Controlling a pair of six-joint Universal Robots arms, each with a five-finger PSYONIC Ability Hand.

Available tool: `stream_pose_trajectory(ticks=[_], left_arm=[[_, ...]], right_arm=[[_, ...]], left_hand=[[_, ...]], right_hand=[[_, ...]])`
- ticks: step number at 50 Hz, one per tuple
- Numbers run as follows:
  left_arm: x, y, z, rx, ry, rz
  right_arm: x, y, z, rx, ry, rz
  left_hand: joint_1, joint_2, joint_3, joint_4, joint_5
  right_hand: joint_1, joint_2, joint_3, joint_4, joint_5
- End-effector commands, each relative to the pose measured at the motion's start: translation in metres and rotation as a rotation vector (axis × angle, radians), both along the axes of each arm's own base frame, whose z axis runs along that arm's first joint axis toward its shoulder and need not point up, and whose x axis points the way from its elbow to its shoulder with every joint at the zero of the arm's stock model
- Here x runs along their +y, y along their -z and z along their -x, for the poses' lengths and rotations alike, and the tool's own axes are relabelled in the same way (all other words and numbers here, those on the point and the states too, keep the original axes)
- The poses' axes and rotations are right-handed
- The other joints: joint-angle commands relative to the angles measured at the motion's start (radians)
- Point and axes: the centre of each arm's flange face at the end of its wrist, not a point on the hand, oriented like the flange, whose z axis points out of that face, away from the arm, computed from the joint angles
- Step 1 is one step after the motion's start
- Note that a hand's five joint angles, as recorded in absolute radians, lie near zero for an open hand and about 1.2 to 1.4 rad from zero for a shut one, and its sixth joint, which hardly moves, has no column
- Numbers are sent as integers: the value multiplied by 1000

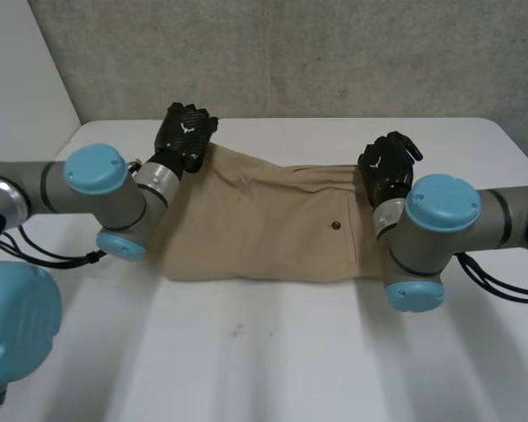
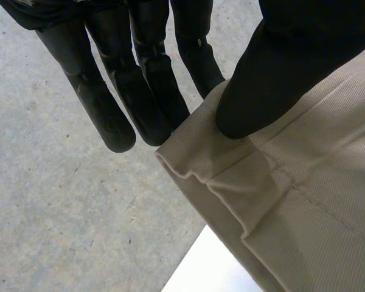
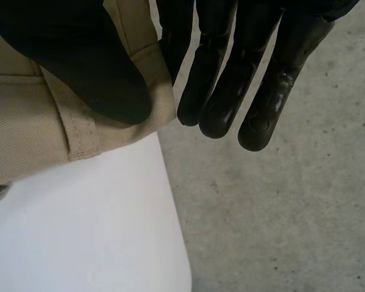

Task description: Fold the shorts.

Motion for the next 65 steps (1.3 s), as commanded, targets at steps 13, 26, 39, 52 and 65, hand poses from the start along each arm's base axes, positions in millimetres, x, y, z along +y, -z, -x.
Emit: stream_pose_trajectory(ticks=[13,26,39,52,65], left_arm=[[32,-63,-2,101,-34,183],[118,-98,-47,214,-103,-148],[183,-69,-77,240,-140,-525],[188,-52,-81,257,-142,-510],[186,-44,-82,250,-150,-527]], right_arm=[[8,-93,24,-392,13,86],[80,-105,50,-503,-43,-355],[108,-56,79,-513,47,-630],[86,0,85,-542,4,-639],[67,23,82,-546,-1,-609]], left_hand=[[-951,-1012,-1006,-1011,-979],[-951,-1012,-1006,-1011,-979],[-951,-1012,-1006,-1011,-979],[-951,-1012,-1006,-1011,-979],[-951,-1012,-1006,-1011,-979]], right_hand=[[-764,-989,-1004,-1008,-991],[-764,-989,-1004,-1008,-991],[-408,-632,-648,-651,-635],[-349,-574,-589,-592,-576],[-267,-492,-507,-511,-494]])
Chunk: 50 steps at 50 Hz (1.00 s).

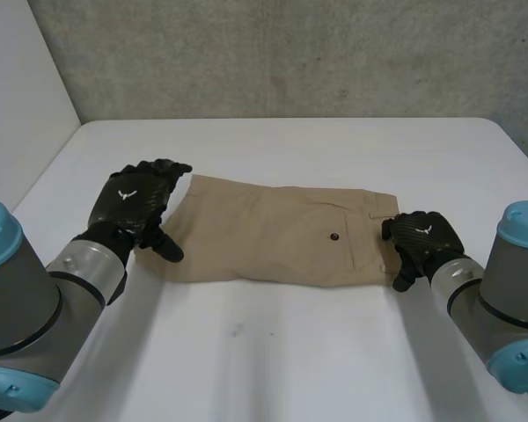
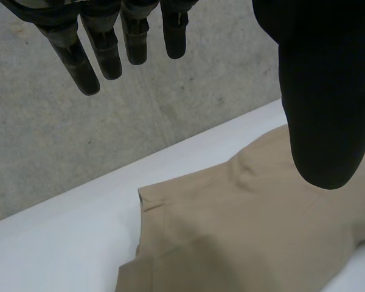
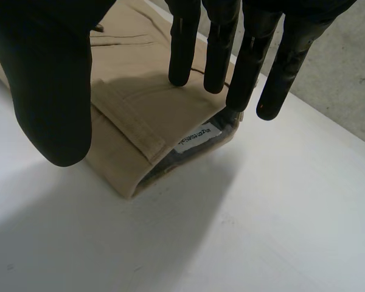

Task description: Fold the shorts.

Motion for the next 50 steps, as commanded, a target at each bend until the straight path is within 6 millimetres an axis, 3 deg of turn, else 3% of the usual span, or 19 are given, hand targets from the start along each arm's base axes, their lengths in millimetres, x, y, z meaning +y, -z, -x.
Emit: stream_pose_trajectory(ticks=[1,3,4,11,18,22,25,28,31,34,35,36,38,40,43,44,48,50], left_arm=[[-1,6,0,-8,0,-19],[-1,6,0,-8,0,-20],[-1,6,0,-8,0,-20],[0,7,0,-9,1,-22],[1,7,-1,-10,-3,-23],[0,6,-3,-10,-11,-23],[0,5,-4,-9,-16,-20],[-1,4,-5,-7,-17,-16],[-1,4,-5,-7,-16,-16],[-1,4,-5,-7,-17,-16],[-1,4,-5,-7,-17,-16],[-1,4,-4,-7,-16,-16],[-1,4,-4,-7,-17,-16],[-1,3,-5,-6,-17,-14],[-1,3,-5,-6,-19,-14],[-1,3,-5,-6,-17,-14],[0,4,-5,-8,-19,-17],[0,4,-5,-7,-17,-16]], right_arm=[[-9,11,-3,-1,-3,24],[-11,12,-3,4,-4,31],[-13,12,-4,7,-7,47],[-21,6,2,14,16,84],[-36,-15,38,57,119,86],[-50,-38,80,186,193,78],[-58,-53,95,254,211,105],[-63,-62,96,296,206,142],[-63,-77,75,310,149,208],[-58,-100,39,286,64,303],[-58,-100,39,286,63,303],[-52,-113,14,265,1,357],[-48,-116,6,257,-23,372],[-26,-125,-37,221,-159,430],[5,-117,-80,187,-328,441],[25,-108,-104,165,-448,434],[71,-76,-139,132,-694,362],[84,-60,-146,128,-767,319]], left_hand=[[-18,-26,-39,-30,-46],[-18,-26,-39,-30,-46],[-18,-26,-39,-30,-46],[-18,-26,-39,-30,-46],[-18,-26,-39,-30,-46],[-18,-26,-39,-30,-46],[-18,-26,-39,-30,-46],[-18,-26,-39,-30,-46],[-18,-26,-39,-30,-46],[-18,-26,-39,-30,-46],[-18,-26,-39,-30,-46],[-18,-26,-39,-30,-46],[-18,-26,-39,-30,-46],[-18,-26,-39,-30,-46],[-18,-26,-39,-30,-46],[-18,-26,-39,-30,-46],[-18,-26,-39,-30,-46],[-18,-26,-39,-30,-46]], right_hand=[[298,221,220,221,240],[550,473,472,472,491],[969,892,891,891,910],[973,896,895,896,915],[973,896,895,896,915],[973,896,895,896,915],[973,896,895,896,915],[973,896,895,896,915],[973,896,895,896,915],[973,896,895,896,915],[973,896,895,896,915],[973,896,895,896,915],[973,896,895,896,915],[973,896,895,896,915],[973,896,895,896,915],[973,896,895,896,915],[973,896,895,896,915],[973,896,895,896,915]])
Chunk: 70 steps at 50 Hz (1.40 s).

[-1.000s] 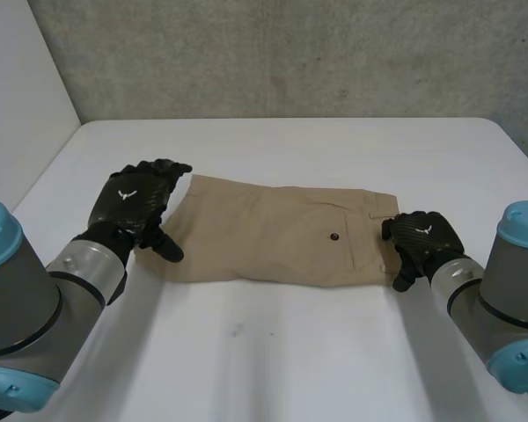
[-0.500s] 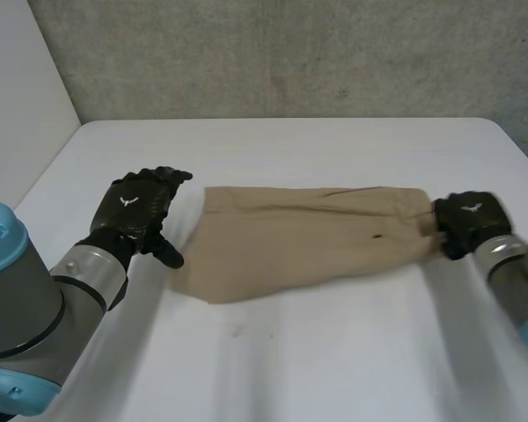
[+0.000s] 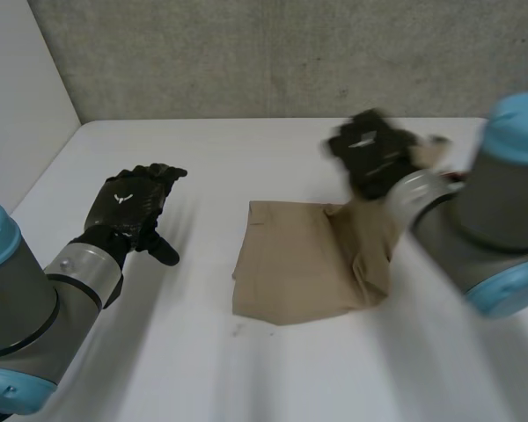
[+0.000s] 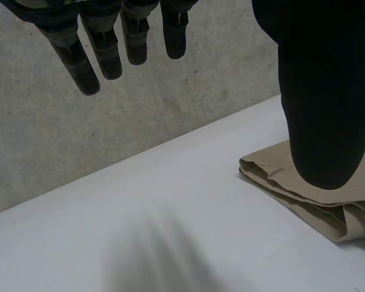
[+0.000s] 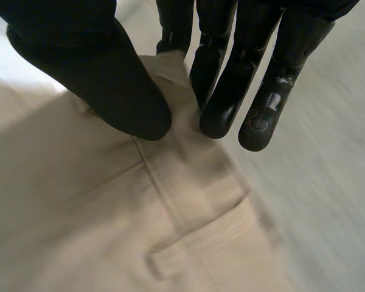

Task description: Fold the shorts.

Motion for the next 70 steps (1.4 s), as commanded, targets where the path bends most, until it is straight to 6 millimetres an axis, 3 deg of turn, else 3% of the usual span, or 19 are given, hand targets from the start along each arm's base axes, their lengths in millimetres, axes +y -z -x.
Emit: stream_pose_trajectory(ticks=[1,2,5,6,8,14,18,23,26,30,41,49,53,55,59,60,61,64,70], left_arm=[[0,0,0,0,1,-1],[0,0,0,0,1,-1],[0,0,0,0,1,-1],[0,0,0,-1,1,1],[-2,-4,1,-6,3,9],[-8,-18,7,13,15,56],[-16,-35,16,40,30,106],[-8,-42,55,70,135,103],[-3,-36,73,78,176,54],[-1,2,87,38,139,-135],[2,67,85,-113,-12,-280],[7,73,81,-149,-14,-297],[10,51,83,-117,-2,-254],[10,27,83,-77,0,-204],[7,-16,79,-5,-5,-111],[8,-26,78,10,-6,-91],[8,-35,77,26,-6,-69],[2,-77,65,91,-35,21],[-20,-140,14,143,-151,113]], right_arm=[[69,50,-53,56,-350,-130],[84,71,-59,90,-410,-189],[94,84,-62,124,-445,-212],[94,84,-63,133,-444,-201],[91,78,-63,131,-429,-177],[84,14,-57,-37,-333,-118],[60,-8,-45,-237,-220,-210],[30,-22,-21,-387,-106,-305],[18,-5,-12,-376,-36,-408],[8,25,-10,-300,23,-511],[-21,98,8,-86,239,-579],[-25,97,14,-48,268,-542],[-24,76,14,-83,261,-511],[-21,62,14,-103,251,-484],[-17,29,14,-169,242,-423],[-16,-2,19,-264,246,-385],[-16,-2,19,-265,246,-384],[-11,-56,30,-478,269,-304],[-9,-104,62,-582,369,-176]], left_hand=[[-18,-26,-39,-30,-46],[-18,-26,-39,-30,-46],[-18,-26,-39,-30,-46],[-18,-26,-39,-30,-46],[-18,-26,-39,-30,-46],[-18,-26,-39,-30,-46],[-18,-26,-39,-30,-46],[-9,-16,-30,-21,-36],[6,-2,-15,-6,-21],[12,4,-9,0,-15],[6,-2,-15,-6,-21],[-6,-13,-27,-18,-33],[-15,-22,-36,-26,-42],[-18,-25,-38,-29,-45],[-18,-25,-38,-29,-45],[-18,-25,-38,-29,-45],[-18,-25,-38,-29,-45],[-15,-22,-35,-26,-42],[-18,-25,-38,-29,-45]], right_hand=[[432,224,214,206,233],[432,224,214,206,233],[294,85,76,67,95],[-213,-422,-431,-440,-412],[-742,-950,-959,-968,-941],[-790,-998,-1007,-1016,-988],[-790,-998,-1007,-1016,-988],[-790,-998,-1007,-1016,-988],[-790,-998,-1007,-1016,-988],[-790,-998,-1007,-1016,-988],[-790,-998,-1007,-1016,-988],[-790,-998,-1007,-1016,-988],[-790,-998,-1007,-1016,-988],[-790,-998,-1007,-1016,-988],[-790,-998,-1007,-1016,-988],[-790,-998,-1007,-1016,-988],[-790,-998,-1007,-1016,-988],[-790,-998,-1007,-1016,-988],[-790,-998,-1007,-1016,-988]])
